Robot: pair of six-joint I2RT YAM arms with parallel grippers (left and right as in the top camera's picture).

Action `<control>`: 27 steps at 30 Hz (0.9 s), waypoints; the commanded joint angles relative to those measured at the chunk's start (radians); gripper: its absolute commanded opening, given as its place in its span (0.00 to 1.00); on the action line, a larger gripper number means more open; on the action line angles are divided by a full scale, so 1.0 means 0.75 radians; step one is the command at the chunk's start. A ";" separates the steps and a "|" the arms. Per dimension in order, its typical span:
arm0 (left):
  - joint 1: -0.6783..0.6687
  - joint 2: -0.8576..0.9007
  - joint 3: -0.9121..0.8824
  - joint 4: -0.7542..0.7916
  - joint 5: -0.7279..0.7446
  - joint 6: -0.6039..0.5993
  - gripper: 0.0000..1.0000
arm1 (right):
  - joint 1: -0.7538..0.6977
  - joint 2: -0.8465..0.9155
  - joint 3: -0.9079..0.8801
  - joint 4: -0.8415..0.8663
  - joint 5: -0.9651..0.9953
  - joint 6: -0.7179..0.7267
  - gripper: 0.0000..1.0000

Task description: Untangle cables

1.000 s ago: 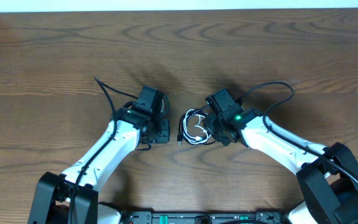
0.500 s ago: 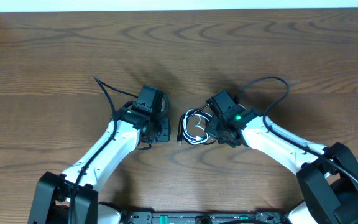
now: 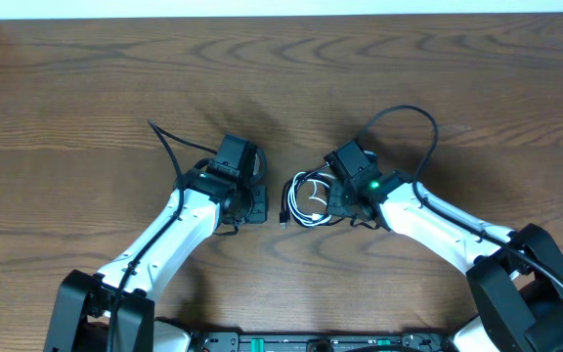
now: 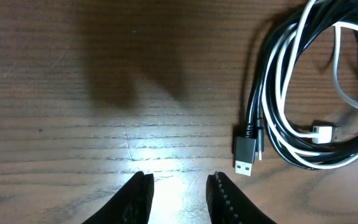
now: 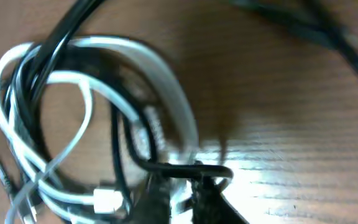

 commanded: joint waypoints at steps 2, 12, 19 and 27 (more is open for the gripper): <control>0.007 0.012 0.005 0.001 -0.018 -0.012 0.33 | 0.007 0.002 0.132 -0.106 -0.135 -0.310 0.20; 0.007 0.012 0.005 0.001 -0.018 -0.012 0.33 | -0.047 0.003 0.330 -0.385 -0.038 -0.506 0.20; 0.007 0.012 0.005 0.001 -0.018 -0.012 0.33 | -0.158 0.057 0.324 -0.382 -0.015 -0.513 0.19; 0.007 0.012 0.004 0.000 -0.018 -0.012 0.33 | -0.168 0.187 0.324 -0.382 -0.045 -0.541 0.15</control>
